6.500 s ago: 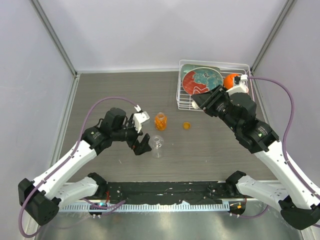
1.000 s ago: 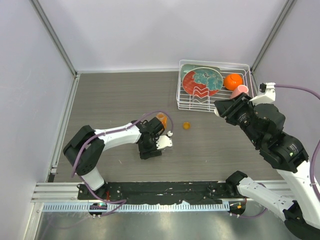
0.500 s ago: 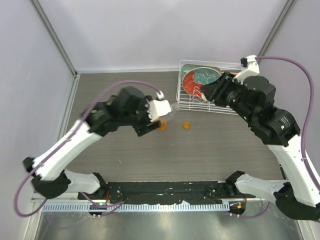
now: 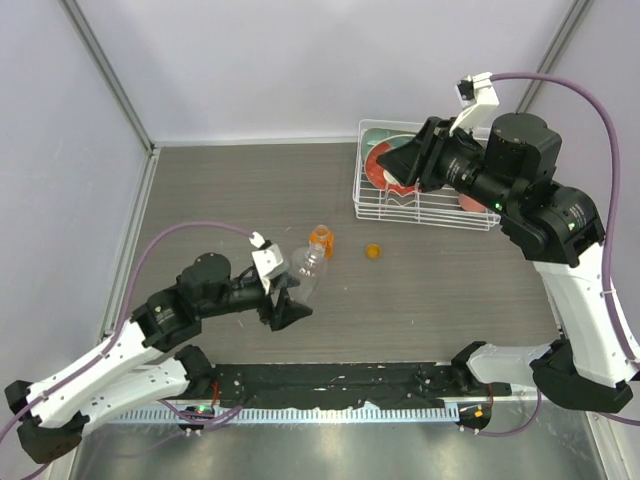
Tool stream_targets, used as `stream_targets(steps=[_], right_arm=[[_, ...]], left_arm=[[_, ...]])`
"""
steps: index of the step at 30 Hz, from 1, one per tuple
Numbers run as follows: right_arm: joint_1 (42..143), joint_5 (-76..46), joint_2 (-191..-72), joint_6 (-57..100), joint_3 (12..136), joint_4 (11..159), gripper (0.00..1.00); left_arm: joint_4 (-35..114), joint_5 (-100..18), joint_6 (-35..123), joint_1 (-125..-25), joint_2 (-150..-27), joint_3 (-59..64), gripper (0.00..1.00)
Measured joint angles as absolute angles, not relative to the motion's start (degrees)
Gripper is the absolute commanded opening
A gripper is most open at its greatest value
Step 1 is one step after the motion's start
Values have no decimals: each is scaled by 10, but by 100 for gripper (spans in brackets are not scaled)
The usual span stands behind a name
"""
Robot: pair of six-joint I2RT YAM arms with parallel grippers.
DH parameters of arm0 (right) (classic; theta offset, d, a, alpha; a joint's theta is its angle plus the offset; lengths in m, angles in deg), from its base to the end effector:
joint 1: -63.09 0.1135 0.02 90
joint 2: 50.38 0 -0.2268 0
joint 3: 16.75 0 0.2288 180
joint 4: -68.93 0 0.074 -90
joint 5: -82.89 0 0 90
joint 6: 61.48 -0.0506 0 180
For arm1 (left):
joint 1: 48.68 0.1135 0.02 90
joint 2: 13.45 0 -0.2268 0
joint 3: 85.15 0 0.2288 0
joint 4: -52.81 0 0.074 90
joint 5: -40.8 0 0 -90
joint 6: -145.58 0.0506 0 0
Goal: Screw on the bottle caps
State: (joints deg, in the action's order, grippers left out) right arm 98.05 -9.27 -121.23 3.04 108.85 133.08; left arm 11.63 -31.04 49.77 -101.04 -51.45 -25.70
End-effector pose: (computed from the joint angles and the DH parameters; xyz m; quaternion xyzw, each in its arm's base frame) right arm 0.1633 0.1165 0.4943 -0.0752 0.7589 0.3379 0.5516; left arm 0.0908 -0.1436 0.2956 0.4025 0.7059 -0.3890 0.4339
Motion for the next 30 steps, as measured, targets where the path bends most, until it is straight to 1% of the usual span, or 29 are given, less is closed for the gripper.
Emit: stream_targets(steps=[1,2,4,6,7,11,12,13,14,20,22,24,30], right_arm=[[980,-106,-1213,35,1090,1330,5],[980,-114,-1213,40,1090,1331,5],[983,-132,-1216,51,1088,1330,5],[994,-141,-1223,64,1084,1325,4],[1000,-143,-1227,70,1084,1324,4],[1033,-145,-1253,94,1083,1312,4],[1040,-146,-1260,100,1083,1309,4],[1045,-147,-1268,105,1085,1309,4],[1051,-148,-1275,109,1087,1307,4],[1074,-155,-1308,122,1094,1300,3],[1080,-163,-1311,122,1096,1300,3],[1083,-174,-1311,122,1096,1300,3],[1095,-209,-1310,122,1096,1307,3]], left_arm=[[148,-312,482,-1011,-520,-258,37],[191,-313,468,-1011,-530,-262,38],[285,-314,446,-1010,-532,-284,33],[375,-311,424,-1010,-532,-305,27],[400,-310,417,-1010,-536,-309,24],[515,-296,394,-1007,-562,-332,21],[534,-292,392,-1006,-570,-339,18],[548,-287,390,-1004,-578,-344,13],[560,-284,388,-1001,-589,-347,11],[600,-270,381,-991,-642,-351,7],[602,-270,385,-991,-644,-355,3],[602,-270,395,-990,-644,-356,1],[611,-253,440,-989,-645,-365,1]])
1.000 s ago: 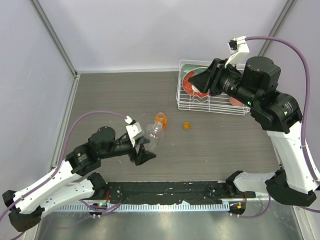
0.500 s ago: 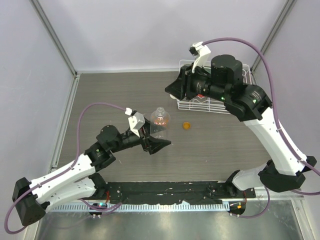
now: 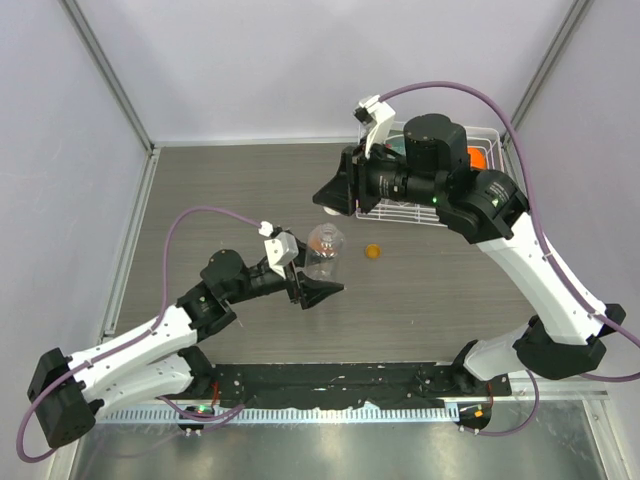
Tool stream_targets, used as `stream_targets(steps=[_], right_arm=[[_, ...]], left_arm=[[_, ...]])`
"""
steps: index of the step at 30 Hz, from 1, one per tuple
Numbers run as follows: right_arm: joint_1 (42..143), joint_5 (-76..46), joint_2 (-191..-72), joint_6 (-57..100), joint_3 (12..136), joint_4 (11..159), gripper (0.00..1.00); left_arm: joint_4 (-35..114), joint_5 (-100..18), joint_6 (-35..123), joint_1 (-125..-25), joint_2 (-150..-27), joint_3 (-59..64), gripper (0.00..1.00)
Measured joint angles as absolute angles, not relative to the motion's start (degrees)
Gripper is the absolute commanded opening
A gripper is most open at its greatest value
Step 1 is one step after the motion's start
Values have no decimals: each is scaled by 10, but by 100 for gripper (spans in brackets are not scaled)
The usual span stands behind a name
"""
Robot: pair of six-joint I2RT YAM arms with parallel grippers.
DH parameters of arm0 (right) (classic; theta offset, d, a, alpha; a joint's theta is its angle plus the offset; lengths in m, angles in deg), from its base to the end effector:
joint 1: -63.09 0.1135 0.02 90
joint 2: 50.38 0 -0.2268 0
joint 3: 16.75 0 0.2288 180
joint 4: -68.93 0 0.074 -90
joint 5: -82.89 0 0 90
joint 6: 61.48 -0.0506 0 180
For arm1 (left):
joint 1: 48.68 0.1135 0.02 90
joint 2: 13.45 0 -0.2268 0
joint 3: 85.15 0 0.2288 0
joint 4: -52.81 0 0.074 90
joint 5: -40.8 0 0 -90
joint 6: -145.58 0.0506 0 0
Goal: Screw on the bottle caps
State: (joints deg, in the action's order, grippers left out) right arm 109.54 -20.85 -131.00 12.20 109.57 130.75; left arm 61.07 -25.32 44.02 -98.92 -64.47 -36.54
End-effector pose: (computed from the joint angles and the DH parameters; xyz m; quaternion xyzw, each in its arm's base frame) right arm 0.1712 0.1976 0.4668 -0.2757 0.7476 0.3924 0.4596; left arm 0.1285 -0.1865 0.2924 0.3620 0.5678 -0.4919 0.5519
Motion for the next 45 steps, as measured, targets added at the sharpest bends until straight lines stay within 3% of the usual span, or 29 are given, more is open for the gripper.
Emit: stream_targets(steps=[14,45], right_arm=[[1130,-255,-1302,118,1094,1354,2],[1171,-196,-1280,117,1036,1310,1]], left_arm=[[614,-228,506,-985,-655,-376,0],[611,-237,469,-976,-635,-385,0]])
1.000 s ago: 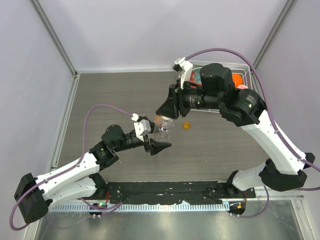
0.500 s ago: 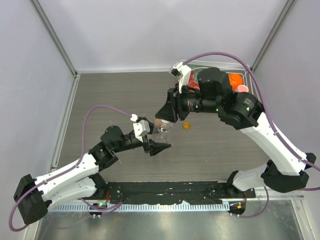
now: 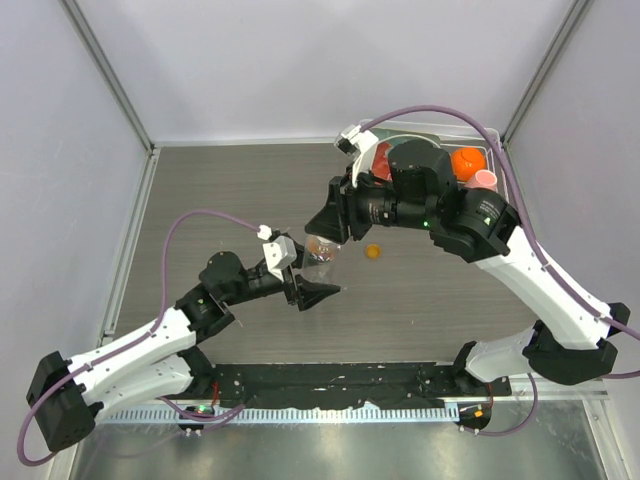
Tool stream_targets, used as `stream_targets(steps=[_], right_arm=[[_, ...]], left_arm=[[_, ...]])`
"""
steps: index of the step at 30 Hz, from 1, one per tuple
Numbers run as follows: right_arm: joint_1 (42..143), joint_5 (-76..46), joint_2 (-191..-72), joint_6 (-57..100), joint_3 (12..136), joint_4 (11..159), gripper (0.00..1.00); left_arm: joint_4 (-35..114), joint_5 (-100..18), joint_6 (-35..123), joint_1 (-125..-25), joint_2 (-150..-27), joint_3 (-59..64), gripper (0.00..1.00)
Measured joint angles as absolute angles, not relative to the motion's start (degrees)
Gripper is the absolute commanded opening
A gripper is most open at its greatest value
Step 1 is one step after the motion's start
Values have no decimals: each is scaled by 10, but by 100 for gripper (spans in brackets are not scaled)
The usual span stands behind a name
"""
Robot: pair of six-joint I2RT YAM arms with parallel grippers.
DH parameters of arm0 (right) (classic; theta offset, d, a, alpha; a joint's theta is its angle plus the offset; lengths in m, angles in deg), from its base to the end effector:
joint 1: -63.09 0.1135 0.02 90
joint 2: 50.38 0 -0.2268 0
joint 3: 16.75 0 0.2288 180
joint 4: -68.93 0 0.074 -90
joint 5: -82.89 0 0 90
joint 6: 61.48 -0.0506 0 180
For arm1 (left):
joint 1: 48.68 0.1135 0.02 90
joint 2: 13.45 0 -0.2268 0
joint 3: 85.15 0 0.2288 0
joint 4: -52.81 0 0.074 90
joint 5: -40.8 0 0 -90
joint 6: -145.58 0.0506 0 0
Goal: Screw on the bottle caps
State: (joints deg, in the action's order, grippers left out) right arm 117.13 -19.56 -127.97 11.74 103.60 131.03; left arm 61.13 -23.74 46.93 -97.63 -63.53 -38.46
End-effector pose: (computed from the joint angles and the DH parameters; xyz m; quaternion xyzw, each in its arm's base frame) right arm 0.1413 0.2134 0.4495 -0.3185 0.7485 0.4052 0.4173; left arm 0.1295 -0.1818 0.2842 0.3796 0.5631 -0.4768 0.5581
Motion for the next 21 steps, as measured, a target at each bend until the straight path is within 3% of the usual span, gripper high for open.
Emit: stream_targets(steps=[13,21], right_arm=[[1187,-127,-1246,108,956,1233,1],[1192,-104,-1237,82,920,1178,14]], left_arm=[[596,-248,450,-965,-634,-385,0],[595,-252,447,-955,-634,-385,0]])
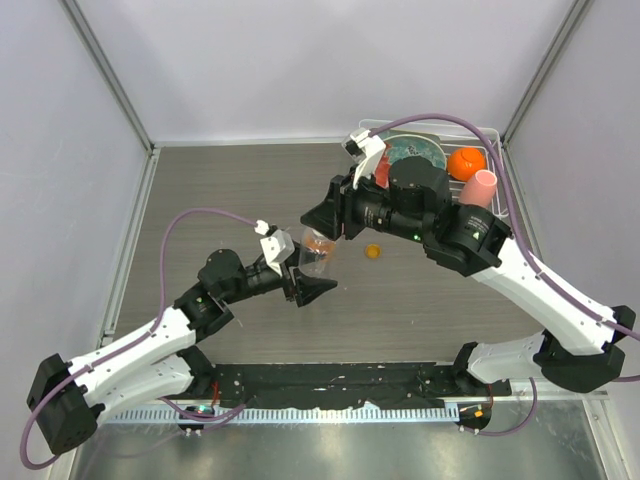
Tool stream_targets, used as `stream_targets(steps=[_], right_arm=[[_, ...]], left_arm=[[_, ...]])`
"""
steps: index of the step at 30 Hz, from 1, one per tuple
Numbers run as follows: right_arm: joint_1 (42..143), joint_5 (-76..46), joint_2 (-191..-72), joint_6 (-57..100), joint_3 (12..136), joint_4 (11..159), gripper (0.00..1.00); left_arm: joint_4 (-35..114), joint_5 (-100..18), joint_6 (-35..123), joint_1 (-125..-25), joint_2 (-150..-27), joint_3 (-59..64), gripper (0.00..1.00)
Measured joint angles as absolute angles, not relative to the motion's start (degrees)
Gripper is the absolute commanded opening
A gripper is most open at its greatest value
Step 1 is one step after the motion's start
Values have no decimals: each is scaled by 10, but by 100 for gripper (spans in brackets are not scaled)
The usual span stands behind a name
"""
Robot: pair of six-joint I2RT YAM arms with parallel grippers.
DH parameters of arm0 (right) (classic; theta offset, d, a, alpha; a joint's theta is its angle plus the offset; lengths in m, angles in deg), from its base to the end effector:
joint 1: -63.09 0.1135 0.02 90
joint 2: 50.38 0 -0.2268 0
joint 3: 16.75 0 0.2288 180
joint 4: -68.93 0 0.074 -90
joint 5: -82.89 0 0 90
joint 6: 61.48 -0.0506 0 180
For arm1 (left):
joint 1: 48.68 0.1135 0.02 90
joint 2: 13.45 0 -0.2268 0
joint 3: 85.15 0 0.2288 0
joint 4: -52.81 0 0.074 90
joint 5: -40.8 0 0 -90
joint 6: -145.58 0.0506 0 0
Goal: Screw on the bottle caps
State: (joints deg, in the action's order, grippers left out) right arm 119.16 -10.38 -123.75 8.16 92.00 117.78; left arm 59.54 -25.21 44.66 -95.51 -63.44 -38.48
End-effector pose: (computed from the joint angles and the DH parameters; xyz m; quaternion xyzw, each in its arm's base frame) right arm 0.1443 0.2196 0.4343 -0.2575 0.7416 0.4006 0.4725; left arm 0.1373 -0.1764 0.2811 0.3507 0.5915 -0.4686 0.5546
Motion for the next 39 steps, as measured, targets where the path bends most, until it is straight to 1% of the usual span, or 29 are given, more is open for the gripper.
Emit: stream_targets(steps=[1,2,5,10,11,14,17,22,30,33,34,36,37,39], right_arm=[[1193,-100,-1237,80,918,1173,17],[1194,-96,-1237,78,916,1170,22],[1198,-85,-1234,74,910,1162,31],[1203,-76,-1230,73,906,1159,39],[1204,-74,-1229,72,906,1158,43],[1206,-74,-1229,71,906,1157,48],[1214,-80,-1229,69,902,1170,51],[1215,-82,-1228,69,901,1168,52],[1218,-82,-1228,72,904,1175,65],[1218,-74,-1229,78,916,1192,72],[1218,-72,-1230,81,924,1203,78],[1219,-67,-1231,88,938,1230,84],[1220,-64,-1232,94,946,1247,90],[1222,-63,-1234,105,967,1274,93]], left_arm=[[595,-252,445,-954,-634,-385,0],[595,-252,444,-954,-634,-385,0],[596,-251,442,-952,-634,-385,0],[596,-249,442,-952,-633,-385,0],[596,-248,442,-952,-632,-385,0],[597,-246,441,-951,-630,-385,0],[604,-252,437,-947,-625,-382,0],[605,-251,435,-946,-623,-382,0],[607,-253,433,-946,-622,-382,0],[606,-257,425,-941,-617,-382,0],[610,-258,425,-939,-615,-382,0],[622,-262,423,-937,-610,-382,0],[628,-263,423,-936,-606,-382,0],[637,-264,421,-934,-599,-382,0]])
